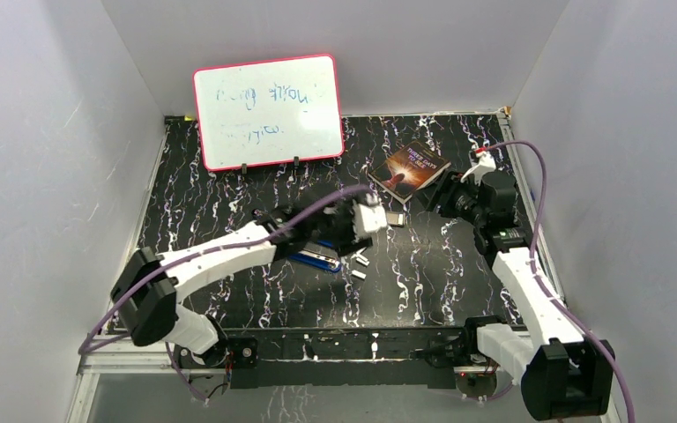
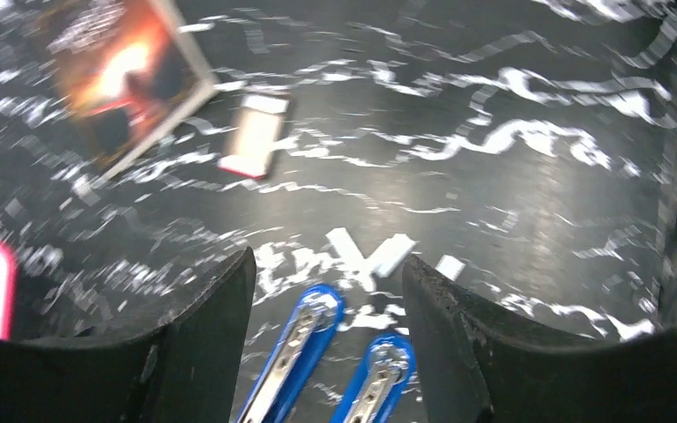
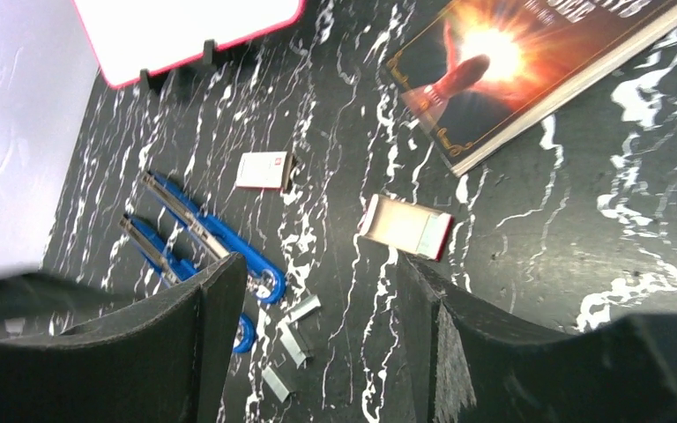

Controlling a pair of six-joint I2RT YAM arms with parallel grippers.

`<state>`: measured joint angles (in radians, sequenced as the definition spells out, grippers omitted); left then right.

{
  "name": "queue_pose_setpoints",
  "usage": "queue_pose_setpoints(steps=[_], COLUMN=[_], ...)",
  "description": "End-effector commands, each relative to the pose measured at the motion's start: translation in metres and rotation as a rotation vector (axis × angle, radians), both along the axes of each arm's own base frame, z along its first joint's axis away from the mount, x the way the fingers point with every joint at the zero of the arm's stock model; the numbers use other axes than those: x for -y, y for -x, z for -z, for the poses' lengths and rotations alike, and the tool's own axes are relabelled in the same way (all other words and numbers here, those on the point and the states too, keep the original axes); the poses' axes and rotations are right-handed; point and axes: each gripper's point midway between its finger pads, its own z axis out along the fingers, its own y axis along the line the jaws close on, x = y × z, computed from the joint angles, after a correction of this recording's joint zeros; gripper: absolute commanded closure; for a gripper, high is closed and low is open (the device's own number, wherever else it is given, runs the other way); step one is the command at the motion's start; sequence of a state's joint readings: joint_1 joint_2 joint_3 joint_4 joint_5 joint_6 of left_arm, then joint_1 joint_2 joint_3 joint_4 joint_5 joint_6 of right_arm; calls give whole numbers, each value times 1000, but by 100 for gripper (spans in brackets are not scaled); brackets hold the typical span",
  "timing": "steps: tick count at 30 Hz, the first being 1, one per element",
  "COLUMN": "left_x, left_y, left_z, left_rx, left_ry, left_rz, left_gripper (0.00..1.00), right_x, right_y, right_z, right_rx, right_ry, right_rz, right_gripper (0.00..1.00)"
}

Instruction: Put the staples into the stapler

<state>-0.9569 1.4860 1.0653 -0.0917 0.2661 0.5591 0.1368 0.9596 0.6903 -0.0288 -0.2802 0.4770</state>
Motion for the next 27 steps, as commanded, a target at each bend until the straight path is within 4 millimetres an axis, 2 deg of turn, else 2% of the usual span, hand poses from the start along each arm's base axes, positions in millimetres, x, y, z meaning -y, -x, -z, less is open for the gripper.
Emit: queue_pose_setpoints(steps=[1, 5, 10, 12, 19, 27], left_x=[-33, -72, -114, -120, -123, -125], left_y=[-60, -106, -138, -143, -140, -142], left_z=[-55, -81, -73, -58, -43, -38], left_rx=[-45, -14, -77, -96, -102, -93], left_ry=[275, 402, 418, 382, 332, 308], left_rz=[-338, -618, -869, -907, -902, -904], left_gripper=[36, 22, 16, 15, 13, 13], right_x=[-25, -48, -84, -96, -127, -142], right_y=[0, 6, 13, 18, 47, 59], right_z=[-5, 15, 42, 60, 106, 133], right_rx=[27, -28, -109, -158, -279, -360], right_ry=[-17, 65, 224, 286, 417, 446], right_rz=[-187, -276, -362, -404, -554, -628], right_gripper=[29, 30, 30, 31, 38, 43])
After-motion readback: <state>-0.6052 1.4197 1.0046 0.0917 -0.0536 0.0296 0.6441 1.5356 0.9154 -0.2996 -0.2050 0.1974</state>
